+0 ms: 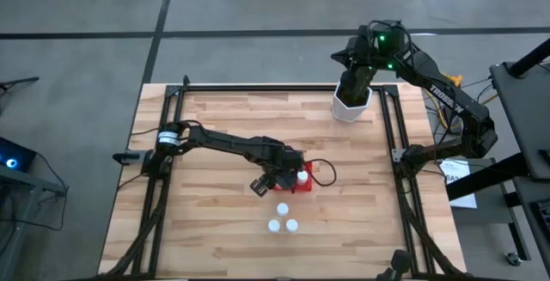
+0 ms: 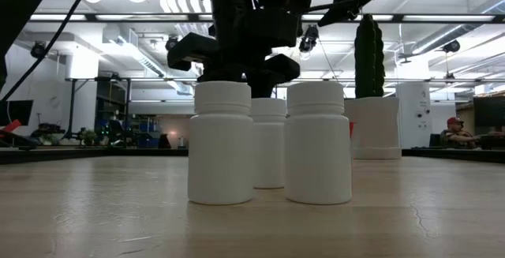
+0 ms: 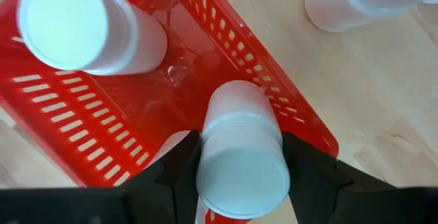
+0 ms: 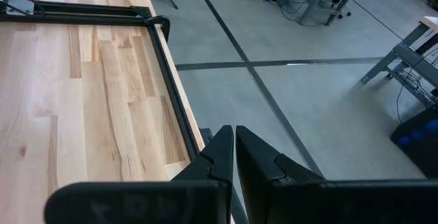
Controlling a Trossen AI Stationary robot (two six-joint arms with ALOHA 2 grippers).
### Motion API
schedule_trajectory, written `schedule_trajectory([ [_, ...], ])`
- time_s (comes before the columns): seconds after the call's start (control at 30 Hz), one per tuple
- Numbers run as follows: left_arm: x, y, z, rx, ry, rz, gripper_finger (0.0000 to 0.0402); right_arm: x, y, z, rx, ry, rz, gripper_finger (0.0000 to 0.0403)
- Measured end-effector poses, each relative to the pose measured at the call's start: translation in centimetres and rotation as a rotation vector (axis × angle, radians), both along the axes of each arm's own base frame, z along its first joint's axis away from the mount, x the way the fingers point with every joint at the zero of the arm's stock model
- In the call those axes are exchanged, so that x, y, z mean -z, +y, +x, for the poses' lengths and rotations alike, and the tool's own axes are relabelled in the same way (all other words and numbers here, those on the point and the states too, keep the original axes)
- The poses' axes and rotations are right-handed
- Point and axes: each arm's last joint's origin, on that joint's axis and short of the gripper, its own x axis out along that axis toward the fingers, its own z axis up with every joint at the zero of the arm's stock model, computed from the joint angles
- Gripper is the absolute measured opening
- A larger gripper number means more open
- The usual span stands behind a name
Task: Pick and place pill bottles into a basket
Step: Adjust the white pill bottles in the red basket
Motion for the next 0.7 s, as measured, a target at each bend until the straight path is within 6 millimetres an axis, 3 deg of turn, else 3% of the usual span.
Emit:
schedule_trajectory([
  [0.5, 0.50, 0.07, 0.11, -0.003, 0.005, -0.002, 0.0154, 0.00, 0.00, 0.00, 0.000, 0.000, 0.000, 0.0008],
  [0.7, 0.41, 0.07, 0.26, -0.027, -0.009, -0.009, 0.0192, 0.00, 0.00, 0.00, 0.000, 0.000, 0.000, 0.0008],
])
